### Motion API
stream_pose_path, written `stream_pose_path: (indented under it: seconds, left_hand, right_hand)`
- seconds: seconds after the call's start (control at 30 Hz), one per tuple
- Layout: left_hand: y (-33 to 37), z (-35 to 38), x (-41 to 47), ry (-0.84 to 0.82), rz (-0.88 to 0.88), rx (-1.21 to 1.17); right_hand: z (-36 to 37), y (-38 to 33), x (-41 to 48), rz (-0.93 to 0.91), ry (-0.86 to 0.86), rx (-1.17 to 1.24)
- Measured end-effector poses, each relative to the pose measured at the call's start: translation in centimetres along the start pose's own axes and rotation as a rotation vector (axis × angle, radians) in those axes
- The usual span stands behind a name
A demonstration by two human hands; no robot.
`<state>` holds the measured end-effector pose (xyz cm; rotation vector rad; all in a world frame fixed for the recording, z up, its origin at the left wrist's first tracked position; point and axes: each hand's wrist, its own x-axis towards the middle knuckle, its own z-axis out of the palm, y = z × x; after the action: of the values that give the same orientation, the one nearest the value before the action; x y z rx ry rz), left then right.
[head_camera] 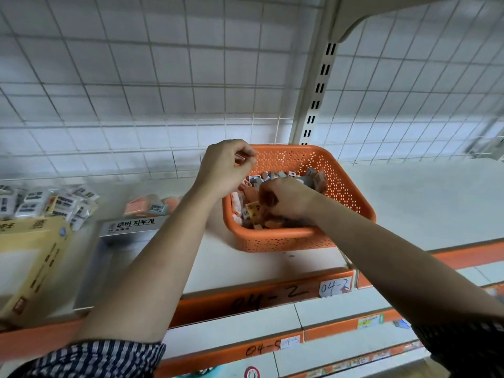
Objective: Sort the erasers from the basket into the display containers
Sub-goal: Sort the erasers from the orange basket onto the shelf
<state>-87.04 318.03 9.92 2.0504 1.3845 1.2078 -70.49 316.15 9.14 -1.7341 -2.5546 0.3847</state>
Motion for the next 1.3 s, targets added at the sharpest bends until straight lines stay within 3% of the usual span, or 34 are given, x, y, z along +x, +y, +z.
stream_pose_path:
  seconds: [0.1, 0.2, 0.3, 0.4, 0.57, 0.83, 0.97, 1.13, 1.3]
  left_hand:
    - [-0.1, 0.3, 0.4, -0.052, 0.012, 0.019]
    - [-0.2, 0.4, 1.4, -0.213, 0.045, 0.105]
    - [-0.4, 0.8, 2.8, -0.402, 0.11, 0.402]
    - [-0.3, 1.8, 3.6, -0.564, 0.122, 0.646]
    - [-0.3, 3.2, 3.8, -0.733, 0.053, 0.821]
    - [0.1, 3.5, 3.7, -0.709, 0.047, 0.884]
    - [0.0, 3.2, 3.6, -0.651, 0.036, 0.722]
    - [0.8, 0.7, 2.3, -0.374, 0.02, 0.25]
    - [-0.2, -5.6, 0.3, -0.089, -0.051, 0.063]
  right_hand:
    - [-0.6, 0.7, -0.4, 0.009, 0.097, 0.114]
    - [-1.5, 2.2, -1.1, 0.11, 0.309, 0.364]
    - [-1.9, 3.6, -1.8, 0.197, 0.453, 0.568]
    - [-1.6, 4.1, -2.4, 0.281, 0.519, 0.732]
    - [-1.1, 4.4, -2.8, 0.334, 0.589, 0.939]
    - [-1.2, 4.0, -3.5, 0.342, 0.608, 1.02]
    - [-1.5, 3.9, -3.7, 0.302, 0.578, 1.112]
    - [-2.7, 2.6, -3.9, 0.114, 0.498, 1.324]
    - [-3.9, -2.0, -2.5, -0.064, 0.446, 1.425]
